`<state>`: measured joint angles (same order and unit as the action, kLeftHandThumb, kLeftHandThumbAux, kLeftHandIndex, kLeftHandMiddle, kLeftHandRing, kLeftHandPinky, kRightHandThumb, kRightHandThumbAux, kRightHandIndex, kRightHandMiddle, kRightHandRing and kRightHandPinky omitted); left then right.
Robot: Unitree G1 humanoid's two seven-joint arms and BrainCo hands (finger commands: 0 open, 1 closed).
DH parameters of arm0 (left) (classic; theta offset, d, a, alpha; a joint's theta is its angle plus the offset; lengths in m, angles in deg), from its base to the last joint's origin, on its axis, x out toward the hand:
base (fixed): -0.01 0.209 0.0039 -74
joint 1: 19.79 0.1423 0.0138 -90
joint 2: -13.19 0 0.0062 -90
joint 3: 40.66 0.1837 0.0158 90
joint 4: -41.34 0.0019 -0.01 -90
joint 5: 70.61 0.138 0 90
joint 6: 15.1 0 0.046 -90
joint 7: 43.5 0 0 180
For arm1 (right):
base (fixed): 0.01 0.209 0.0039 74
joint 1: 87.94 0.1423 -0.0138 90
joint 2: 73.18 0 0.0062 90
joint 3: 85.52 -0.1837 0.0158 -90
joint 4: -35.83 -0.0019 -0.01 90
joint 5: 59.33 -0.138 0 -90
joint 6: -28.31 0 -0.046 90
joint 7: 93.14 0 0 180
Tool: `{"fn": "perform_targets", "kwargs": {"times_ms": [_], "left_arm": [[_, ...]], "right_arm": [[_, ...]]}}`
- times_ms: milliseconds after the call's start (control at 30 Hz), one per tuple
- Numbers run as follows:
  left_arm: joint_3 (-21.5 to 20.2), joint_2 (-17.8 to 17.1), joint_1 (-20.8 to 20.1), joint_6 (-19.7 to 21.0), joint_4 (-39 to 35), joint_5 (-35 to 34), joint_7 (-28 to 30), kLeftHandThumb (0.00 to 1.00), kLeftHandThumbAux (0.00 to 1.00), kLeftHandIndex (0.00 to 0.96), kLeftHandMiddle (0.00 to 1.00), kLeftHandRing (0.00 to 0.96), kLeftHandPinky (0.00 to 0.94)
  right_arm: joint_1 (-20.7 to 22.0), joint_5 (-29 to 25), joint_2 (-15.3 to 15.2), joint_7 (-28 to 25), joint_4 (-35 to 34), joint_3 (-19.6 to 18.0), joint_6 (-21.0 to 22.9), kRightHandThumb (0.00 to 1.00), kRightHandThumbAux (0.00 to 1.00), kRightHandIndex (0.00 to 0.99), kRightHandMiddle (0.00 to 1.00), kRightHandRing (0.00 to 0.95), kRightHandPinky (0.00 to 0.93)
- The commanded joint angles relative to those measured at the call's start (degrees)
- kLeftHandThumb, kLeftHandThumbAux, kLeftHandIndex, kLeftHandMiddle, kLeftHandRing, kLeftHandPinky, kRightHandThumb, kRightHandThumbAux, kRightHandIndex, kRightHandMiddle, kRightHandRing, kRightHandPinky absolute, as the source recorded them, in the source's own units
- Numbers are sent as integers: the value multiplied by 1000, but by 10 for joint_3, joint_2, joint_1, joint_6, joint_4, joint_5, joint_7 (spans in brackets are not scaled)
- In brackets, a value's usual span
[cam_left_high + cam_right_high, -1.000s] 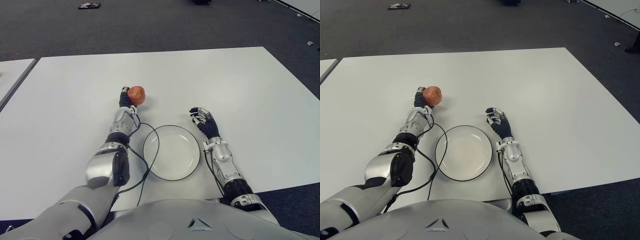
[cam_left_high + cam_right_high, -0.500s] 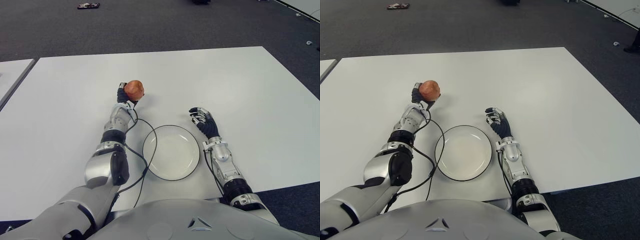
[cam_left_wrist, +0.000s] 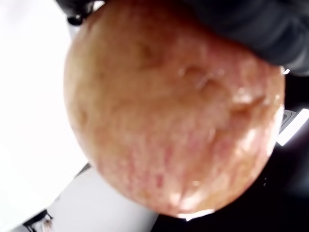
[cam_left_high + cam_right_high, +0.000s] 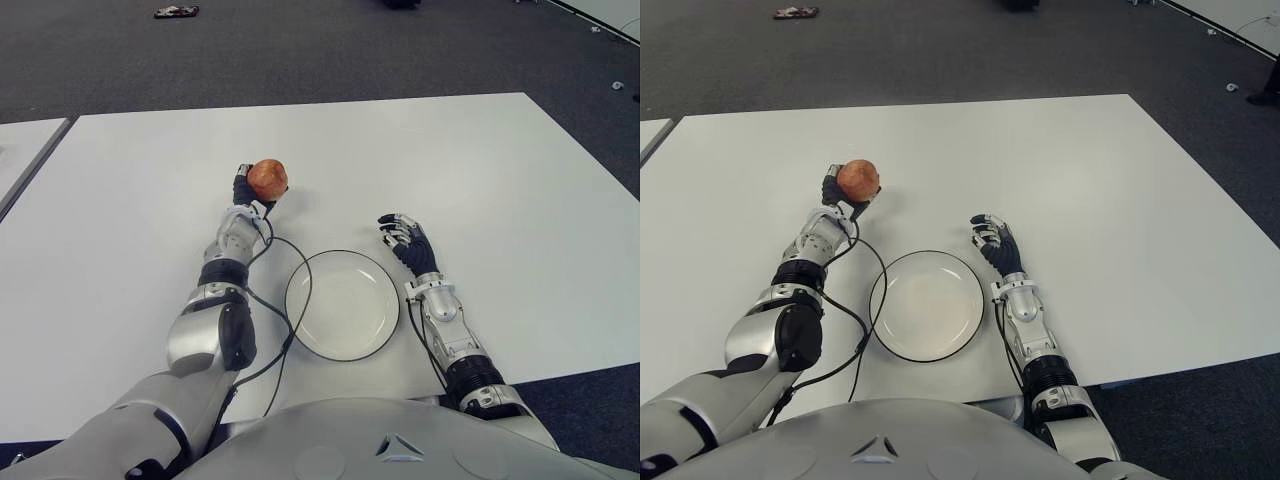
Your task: Put the apples into the plate.
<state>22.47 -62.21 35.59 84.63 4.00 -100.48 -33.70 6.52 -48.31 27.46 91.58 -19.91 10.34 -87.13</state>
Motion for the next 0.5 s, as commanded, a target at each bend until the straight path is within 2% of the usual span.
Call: {"fn": "perform_targets", "kwargs": {"times_ms": [33, 100, 367, 500], "left_arm": [[9, 9, 20, 50, -86, -22, 17, 727, 697, 444, 856, 879, 908], [14, 14, 28, 67, -116, -26, 12, 726, 697, 444, 857, 880, 908], [65, 44, 99, 222, -379, -66, -31, 726, 696, 444, 855, 879, 905], [80, 50, 119, 266, -441, -76, -38, 728, 696, 444, 850, 876, 901]], "right_arm": [[-32, 9, 2, 3, 41, 7, 22, 646, 671, 300, 325, 312, 323], [-32, 10, 2, 4, 41, 8, 21, 648, 671, 302, 327, 314, 324], [-30, 6, 1, 0, 43, 8, 23, 656, 666, 304, 331, 319, 333], [-29, 4, 2, 0, 44, 8, 25, 663, 669, 304, 332, 320, 334]]}}
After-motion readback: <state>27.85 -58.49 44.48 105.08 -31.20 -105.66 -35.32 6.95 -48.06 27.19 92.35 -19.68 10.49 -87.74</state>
